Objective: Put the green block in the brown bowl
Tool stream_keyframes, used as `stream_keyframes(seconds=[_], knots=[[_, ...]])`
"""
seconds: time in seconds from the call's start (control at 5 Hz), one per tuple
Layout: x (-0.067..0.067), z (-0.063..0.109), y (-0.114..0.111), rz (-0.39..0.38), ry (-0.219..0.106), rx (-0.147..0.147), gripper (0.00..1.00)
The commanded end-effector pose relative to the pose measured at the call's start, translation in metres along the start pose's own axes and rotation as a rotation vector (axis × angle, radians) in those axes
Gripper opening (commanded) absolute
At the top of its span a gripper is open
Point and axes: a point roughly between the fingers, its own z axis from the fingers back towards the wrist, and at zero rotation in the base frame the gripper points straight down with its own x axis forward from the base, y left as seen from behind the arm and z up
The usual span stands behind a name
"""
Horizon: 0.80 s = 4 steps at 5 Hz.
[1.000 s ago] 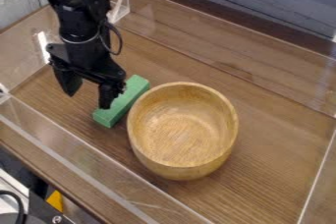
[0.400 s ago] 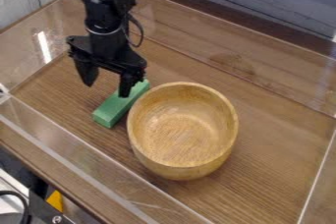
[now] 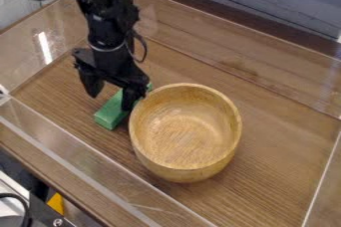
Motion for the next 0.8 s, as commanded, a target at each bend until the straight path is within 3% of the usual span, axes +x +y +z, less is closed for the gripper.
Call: stream_keyframes(seconds=[0.0,0.2,0.6], knots=[[0.0054,0.0109,0.0007,-0.069,-0.065,0.000,1.00],[0.0035,0.0117,0.0010,-0.119,-0.075,-0.007,1.00],[0.0051,0.0185,-0.0068,-0.043,-0.053,0.000,1.00]])
